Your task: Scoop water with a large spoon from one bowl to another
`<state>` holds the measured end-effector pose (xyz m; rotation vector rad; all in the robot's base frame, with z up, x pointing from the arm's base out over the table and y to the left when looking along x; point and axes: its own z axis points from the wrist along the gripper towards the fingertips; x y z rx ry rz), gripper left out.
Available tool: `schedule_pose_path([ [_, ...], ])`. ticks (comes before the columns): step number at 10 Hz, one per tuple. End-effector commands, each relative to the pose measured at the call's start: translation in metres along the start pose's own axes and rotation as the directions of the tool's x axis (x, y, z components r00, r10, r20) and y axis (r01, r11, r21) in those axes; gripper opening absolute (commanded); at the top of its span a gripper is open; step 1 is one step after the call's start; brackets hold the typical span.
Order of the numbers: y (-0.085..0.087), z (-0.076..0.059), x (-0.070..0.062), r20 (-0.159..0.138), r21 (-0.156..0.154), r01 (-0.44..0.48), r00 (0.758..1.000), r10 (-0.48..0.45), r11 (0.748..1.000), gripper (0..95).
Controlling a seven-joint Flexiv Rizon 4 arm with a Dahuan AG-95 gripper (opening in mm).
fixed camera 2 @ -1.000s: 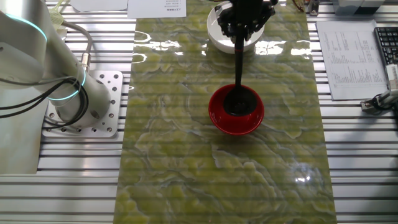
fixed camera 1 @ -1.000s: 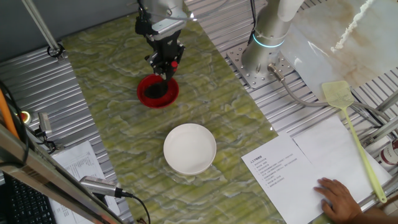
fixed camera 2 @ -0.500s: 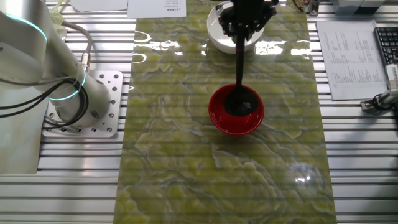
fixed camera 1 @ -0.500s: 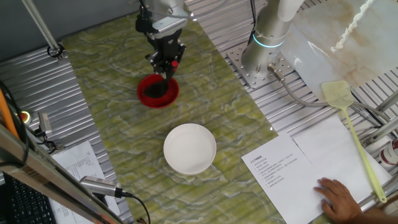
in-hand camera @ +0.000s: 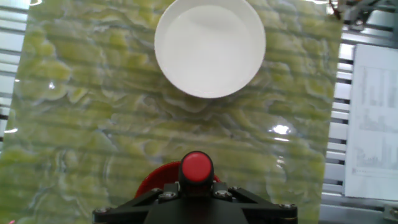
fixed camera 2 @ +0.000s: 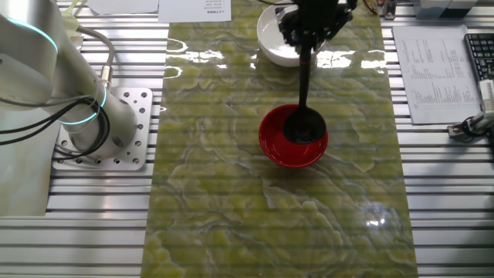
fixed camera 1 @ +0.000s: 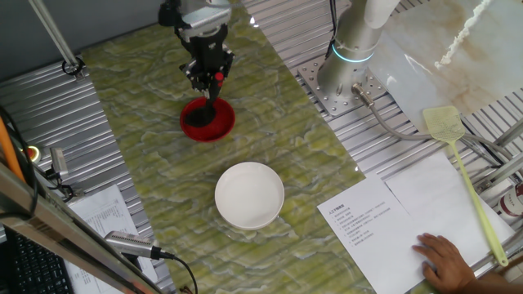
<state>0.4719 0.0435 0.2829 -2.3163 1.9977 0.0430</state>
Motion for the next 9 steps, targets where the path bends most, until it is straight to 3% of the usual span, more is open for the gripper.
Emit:
schedule_pose_path([
  [1,-0.0013,0.0017,0.0004,0.041,0.01,-0.021,0.999,0.021,1.0,0.0],
  [9,0.0038,-0.0012,0.0033,0.097,0.01,-0.042,0.994,0.041,0.999,0.0],
])
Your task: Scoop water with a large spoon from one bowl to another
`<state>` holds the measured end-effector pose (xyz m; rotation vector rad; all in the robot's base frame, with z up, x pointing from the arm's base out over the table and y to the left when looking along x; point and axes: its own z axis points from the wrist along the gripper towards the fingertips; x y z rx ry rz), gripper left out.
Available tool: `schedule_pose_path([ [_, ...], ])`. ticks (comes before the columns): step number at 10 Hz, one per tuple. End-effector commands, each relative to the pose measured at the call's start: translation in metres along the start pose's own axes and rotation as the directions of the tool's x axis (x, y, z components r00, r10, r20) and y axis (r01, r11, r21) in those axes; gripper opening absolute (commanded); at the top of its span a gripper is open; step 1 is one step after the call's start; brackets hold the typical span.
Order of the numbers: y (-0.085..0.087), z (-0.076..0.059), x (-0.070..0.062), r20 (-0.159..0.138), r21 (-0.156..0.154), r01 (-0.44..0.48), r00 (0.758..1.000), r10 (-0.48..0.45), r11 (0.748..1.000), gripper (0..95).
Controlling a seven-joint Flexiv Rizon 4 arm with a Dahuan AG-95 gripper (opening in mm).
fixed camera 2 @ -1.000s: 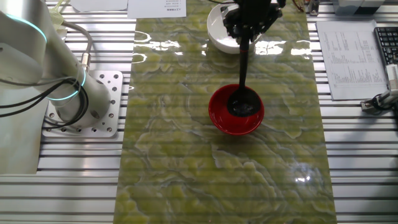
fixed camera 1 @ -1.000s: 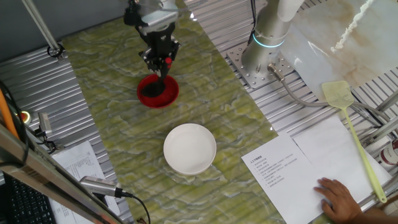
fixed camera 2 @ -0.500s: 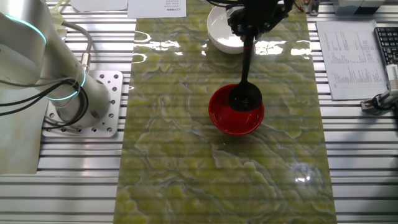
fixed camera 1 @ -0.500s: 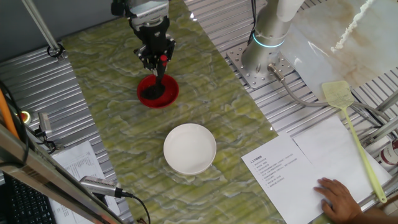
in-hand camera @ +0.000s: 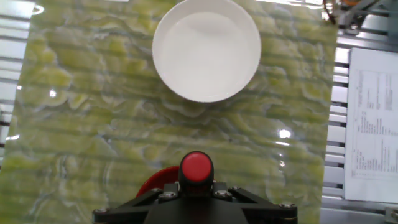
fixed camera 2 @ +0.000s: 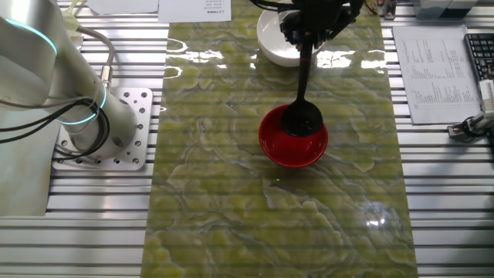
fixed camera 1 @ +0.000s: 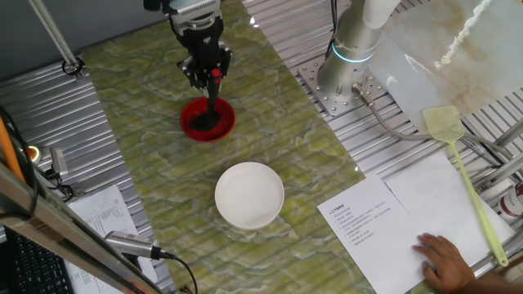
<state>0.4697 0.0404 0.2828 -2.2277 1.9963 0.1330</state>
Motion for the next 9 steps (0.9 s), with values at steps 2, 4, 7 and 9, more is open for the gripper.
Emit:
schedule_pose_path([
  [2,0.0018,-0.0026,0.0026,0.025,0.003,-0.004,1.0,0.004,1.0,0.0],
  [4,0.0015,-0.0037,0.0033,0.035,0.004,-0.002,0.999,0.002,1.0,0.0],
  [7,-0.0021,-0.0073,0.0081,0.044,-0.001,0.004,0.999,-0.004,1.0,0.0],
  [9,-0.0027,-0.0069,0.0102,0.06,0.004,0.003,0.998,-0.003,1.0,0.0],
])
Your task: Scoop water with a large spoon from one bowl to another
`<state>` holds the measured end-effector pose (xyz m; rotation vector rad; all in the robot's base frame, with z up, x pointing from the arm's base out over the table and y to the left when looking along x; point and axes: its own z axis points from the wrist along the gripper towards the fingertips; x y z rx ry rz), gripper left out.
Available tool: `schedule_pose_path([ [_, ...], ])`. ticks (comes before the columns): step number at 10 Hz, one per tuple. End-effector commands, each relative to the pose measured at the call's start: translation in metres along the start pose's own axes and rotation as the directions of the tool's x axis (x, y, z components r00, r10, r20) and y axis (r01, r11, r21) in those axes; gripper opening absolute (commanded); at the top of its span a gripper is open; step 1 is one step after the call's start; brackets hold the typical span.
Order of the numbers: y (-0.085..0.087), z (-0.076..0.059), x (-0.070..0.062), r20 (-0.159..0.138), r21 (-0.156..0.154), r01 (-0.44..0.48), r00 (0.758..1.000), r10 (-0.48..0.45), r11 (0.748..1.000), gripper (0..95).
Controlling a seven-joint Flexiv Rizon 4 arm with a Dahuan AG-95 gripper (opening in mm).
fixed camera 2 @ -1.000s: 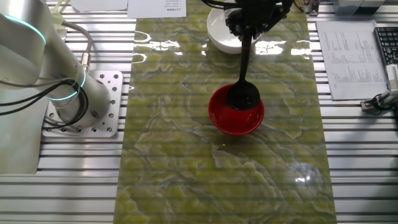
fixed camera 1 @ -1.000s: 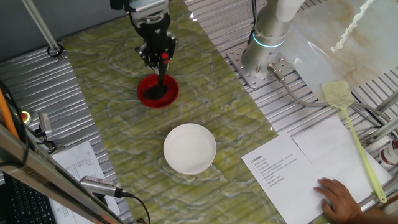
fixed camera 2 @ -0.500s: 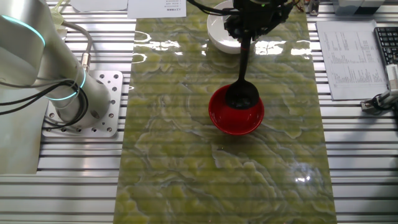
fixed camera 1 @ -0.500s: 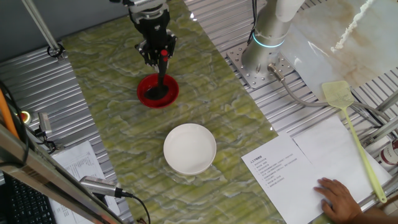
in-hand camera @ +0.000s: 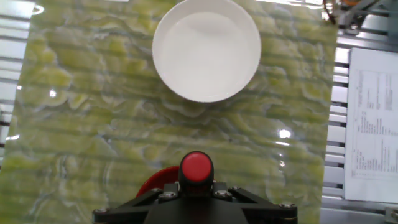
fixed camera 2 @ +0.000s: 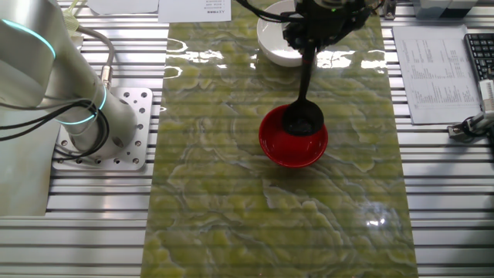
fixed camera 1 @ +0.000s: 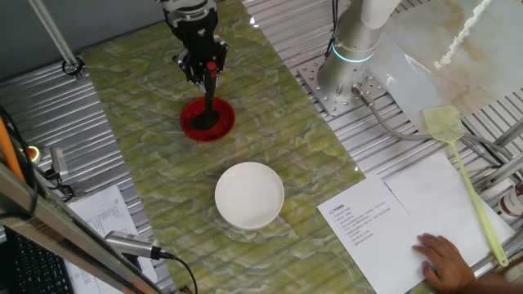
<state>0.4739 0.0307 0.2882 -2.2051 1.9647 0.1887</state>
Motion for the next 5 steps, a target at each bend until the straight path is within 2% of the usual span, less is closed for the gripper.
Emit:
schedule_pose_path([
  [1,0.0,-0.0003,0.0033,0.022,0.007,-0.001,1.0,0.001,1.0,0.0],
  [2,-0.0003,-0.0008,0.0047,0.026,0.008,0.001,1.0,-0.001,1.0,0.0],
  [3,-0.0003,-0.0021,0.0077,0.048,0.011,-0.002,0.999,0.001,1.0,0.0],
  [5,0.0,-0.0026,0.0089,0.065,0.015,-0.012,0.998,0.011,1.0,0.0],
])
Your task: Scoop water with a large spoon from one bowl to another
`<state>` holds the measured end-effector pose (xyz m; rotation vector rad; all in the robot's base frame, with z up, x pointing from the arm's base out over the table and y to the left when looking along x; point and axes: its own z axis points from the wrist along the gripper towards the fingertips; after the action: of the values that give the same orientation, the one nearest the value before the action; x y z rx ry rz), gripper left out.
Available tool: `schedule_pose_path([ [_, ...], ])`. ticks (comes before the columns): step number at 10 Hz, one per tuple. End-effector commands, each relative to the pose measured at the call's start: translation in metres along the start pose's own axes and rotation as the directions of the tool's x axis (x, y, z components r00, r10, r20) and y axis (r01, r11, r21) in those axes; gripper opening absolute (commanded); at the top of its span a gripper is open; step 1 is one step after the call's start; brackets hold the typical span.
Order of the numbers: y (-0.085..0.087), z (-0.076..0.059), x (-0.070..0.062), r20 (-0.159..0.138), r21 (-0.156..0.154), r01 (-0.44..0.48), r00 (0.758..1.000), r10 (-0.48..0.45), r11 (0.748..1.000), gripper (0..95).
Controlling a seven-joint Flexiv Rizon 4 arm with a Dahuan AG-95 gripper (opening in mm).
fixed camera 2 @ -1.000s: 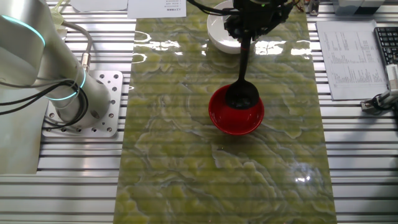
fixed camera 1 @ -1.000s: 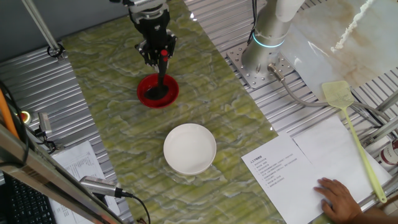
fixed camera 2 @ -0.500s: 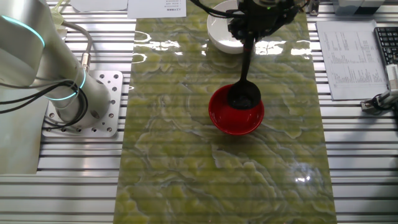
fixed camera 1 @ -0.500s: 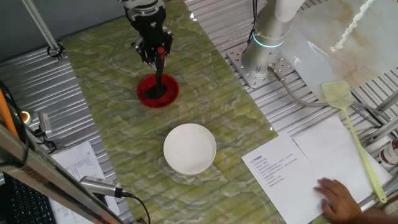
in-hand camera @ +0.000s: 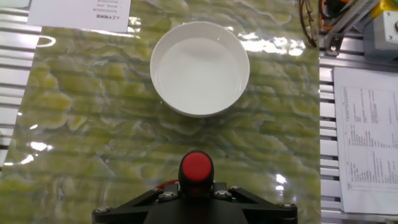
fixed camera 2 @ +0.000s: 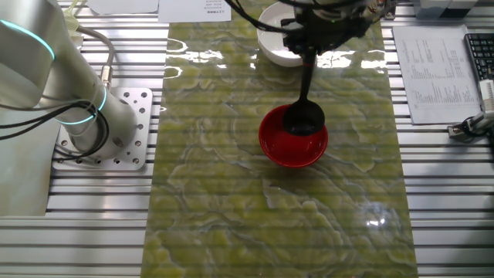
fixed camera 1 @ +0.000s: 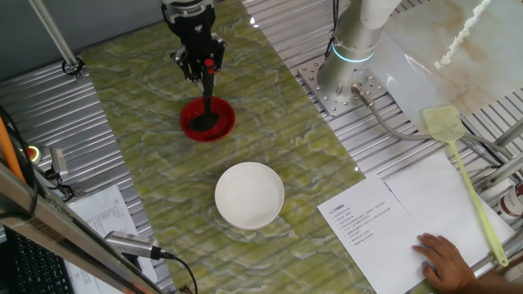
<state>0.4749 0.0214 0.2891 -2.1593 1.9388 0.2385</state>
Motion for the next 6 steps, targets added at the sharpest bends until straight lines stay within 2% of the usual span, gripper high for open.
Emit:
schedule_pose_path([
  [1,0.0,0.0,0.001,0.018,0.004,-0.011,1.0,0.011,1.0,0.0],
  [5,0.005,-0.008,0.01,0.079,0.011,-0.021,0.997,0.021,1.0,0.0],
  [6,0.005,-0.009,0.011,0.084,0.013,-0.025,0.996,0.023,1.0,0.0],
])
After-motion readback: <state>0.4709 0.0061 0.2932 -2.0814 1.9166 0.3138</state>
